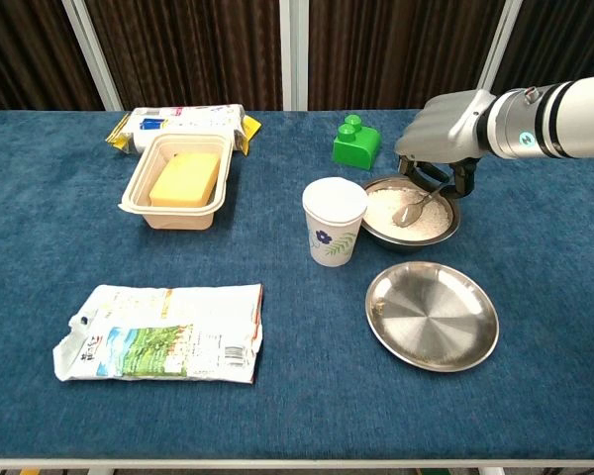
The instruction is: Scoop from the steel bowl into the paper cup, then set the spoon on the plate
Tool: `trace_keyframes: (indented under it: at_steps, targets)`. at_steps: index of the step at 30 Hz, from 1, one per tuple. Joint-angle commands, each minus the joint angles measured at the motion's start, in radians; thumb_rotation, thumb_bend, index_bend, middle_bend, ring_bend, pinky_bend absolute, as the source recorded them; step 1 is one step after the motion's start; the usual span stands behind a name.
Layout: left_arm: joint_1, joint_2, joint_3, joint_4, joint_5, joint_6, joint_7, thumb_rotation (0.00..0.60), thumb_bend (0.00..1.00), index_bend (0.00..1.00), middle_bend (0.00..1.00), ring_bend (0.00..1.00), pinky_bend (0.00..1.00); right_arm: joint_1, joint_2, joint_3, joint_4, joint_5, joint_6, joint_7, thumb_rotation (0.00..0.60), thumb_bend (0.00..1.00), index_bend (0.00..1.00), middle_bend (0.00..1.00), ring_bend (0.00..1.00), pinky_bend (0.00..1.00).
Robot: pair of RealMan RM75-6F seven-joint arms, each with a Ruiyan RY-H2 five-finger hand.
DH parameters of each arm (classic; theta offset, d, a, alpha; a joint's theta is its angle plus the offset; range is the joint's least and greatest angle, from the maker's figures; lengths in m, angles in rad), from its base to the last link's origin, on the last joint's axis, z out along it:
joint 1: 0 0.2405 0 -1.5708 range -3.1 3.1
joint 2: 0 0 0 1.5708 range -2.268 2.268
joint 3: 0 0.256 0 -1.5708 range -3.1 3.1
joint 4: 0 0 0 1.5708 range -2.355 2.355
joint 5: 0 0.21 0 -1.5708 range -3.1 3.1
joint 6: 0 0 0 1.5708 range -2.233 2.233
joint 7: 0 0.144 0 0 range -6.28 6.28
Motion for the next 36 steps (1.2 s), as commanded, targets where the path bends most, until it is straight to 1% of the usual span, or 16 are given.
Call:
trace_keyframes:
  at_steps: [1,5,13,27,32,36]
  targets:
    - [0.000,0.000,-0.001,0.001,-0.003,-0.003,-0.002,0.600,0.00,0.13,0.11,0.00,0.03,0.009,-0.006,-0.010,-0.008,0.011,0.012,-0.003,0.600,0.37,0.59,0.55,0.27,0.15]
    - [0.000,-0.002,-0.002,0.004,-0.007,-0.007,-0.007,0.600,0.00,0.13,0.11,0.00,0.04,0.006,-0.004,-0.014,-0.022,0.015,0.030,0.020,0.600,0.37,0.59,0.55,0.27,0.15]
    - [0.004,-0.008,0.002,0.008,0.002,0.004,-0.007,0.600,0.00,0.13,0.11,0.00,0.04,-0.032,0.009,-0.013,-0.040,-0.038,0.055,0.117,0.600,0.37,0.59,0.56,0.28,0.15]
    - [0.008,-0.002,0.001,-0.006,0.009,0.015,0.010,0.600,0.00,0.13,0.11,0.00,0.03,-0.157,0.049,0.036,-0.004,-0.187,0.094,0.391,0.600,0.37,0.59,0.56,0.28,0.14]
    - [0.007,0.003,-0.001,-0.017,0.012,0.018,0.021,0.600,0.00,0.13,0.11,0.00,0.03,-0.184,0.066,0.056,-0.002,-0.237,0.098,0.464,0.600,0.37,0.59,0.56,0.28,0.14]
    - [0.005,0.007,-0.003,-0.026,0.013,0.018,0.030,0.600,0.00,0.13,0.11,0.00,0.04,-0.198,0.091,0.068,-0.020,-0.279,0.099,0.504,0.600,0.37,0.59,0.56,0.28,0.14]
